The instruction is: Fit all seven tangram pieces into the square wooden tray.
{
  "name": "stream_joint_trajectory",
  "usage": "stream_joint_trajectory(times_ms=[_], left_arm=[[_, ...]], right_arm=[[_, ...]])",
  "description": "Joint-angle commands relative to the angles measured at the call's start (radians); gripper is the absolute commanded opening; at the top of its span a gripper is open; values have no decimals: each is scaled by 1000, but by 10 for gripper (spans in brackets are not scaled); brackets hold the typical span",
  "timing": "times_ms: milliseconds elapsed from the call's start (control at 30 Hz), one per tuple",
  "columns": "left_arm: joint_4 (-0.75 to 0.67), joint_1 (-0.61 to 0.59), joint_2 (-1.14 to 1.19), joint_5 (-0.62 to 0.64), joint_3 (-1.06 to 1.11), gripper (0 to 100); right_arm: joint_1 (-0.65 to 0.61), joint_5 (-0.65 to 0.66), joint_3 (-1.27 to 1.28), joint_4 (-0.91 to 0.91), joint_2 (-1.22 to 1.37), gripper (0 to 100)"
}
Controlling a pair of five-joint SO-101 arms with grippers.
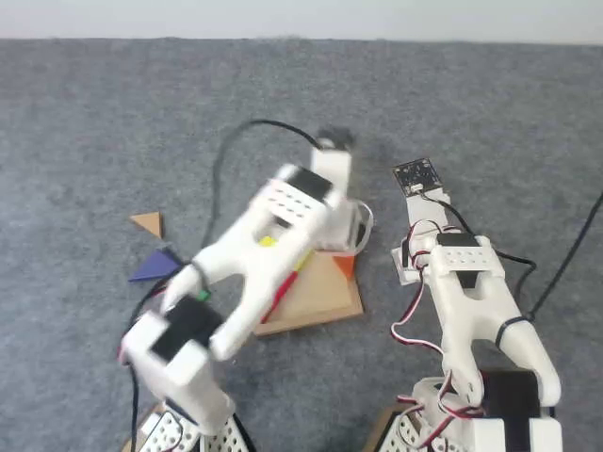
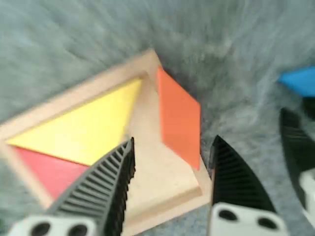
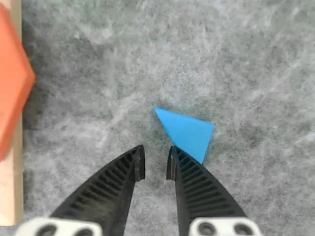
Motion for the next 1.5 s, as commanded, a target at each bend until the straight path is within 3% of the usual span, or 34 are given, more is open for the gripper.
stream_joint_trajectory(times_ms=[0, 133, 233, 367, 533, 667, 833, 1067, 1467], left_arm=[[17, -83, -310, -58, 59, 236], [-78, -196, -658, -164, 295, 236], [-157, -287, -888, -235, 530, 236], [-221, -410, -1143, -358, 826, 236], [-229, -543, -1404, -503, 1041, 236], [-229, -568, -1545, -577, 1201, 236], [-229, -571, -1633, -643, 1283, 235], [-232, -569, -1685, -672, 1325, 202], [-236, -566, -1691, -677, 1336, 199]], right_arm=[[15, -3, -12, 36, -119, 87], [15, 41, -14, 163, -297, 99], [-1, 66, -17, 266, -450, 182], [-119, 138, -87, 444, -553, 257], [-335, 138, -284, 575, -466, 257], [-453, 129, -400, 567, -260, 258], [-507, 44, -511, 486, 5, 257], [-503, -14, -637, 504, 246, 257], [-449, -12, -723, 503, 412, 256]])
